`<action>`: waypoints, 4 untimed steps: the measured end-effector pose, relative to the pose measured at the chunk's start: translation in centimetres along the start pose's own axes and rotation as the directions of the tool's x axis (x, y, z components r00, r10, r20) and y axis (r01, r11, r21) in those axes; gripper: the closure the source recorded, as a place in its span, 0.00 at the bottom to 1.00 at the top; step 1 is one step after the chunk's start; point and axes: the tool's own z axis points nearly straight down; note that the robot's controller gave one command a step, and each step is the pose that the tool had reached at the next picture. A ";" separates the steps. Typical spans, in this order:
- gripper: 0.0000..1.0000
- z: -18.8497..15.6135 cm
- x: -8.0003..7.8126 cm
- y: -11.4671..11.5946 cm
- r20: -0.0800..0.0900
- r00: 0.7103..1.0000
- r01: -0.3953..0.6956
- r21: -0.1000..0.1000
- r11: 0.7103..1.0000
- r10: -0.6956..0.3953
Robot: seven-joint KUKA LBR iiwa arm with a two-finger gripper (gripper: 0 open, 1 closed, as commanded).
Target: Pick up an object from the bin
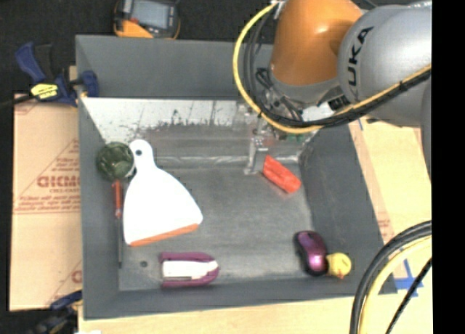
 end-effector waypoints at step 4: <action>0.00 9.0 3.9 7.4 0.013 1.000 -0.005 0.000 1.000 0.005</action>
Offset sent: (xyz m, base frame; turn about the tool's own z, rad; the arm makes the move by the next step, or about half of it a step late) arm -0.0840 0.0687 -0.1550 -0.2320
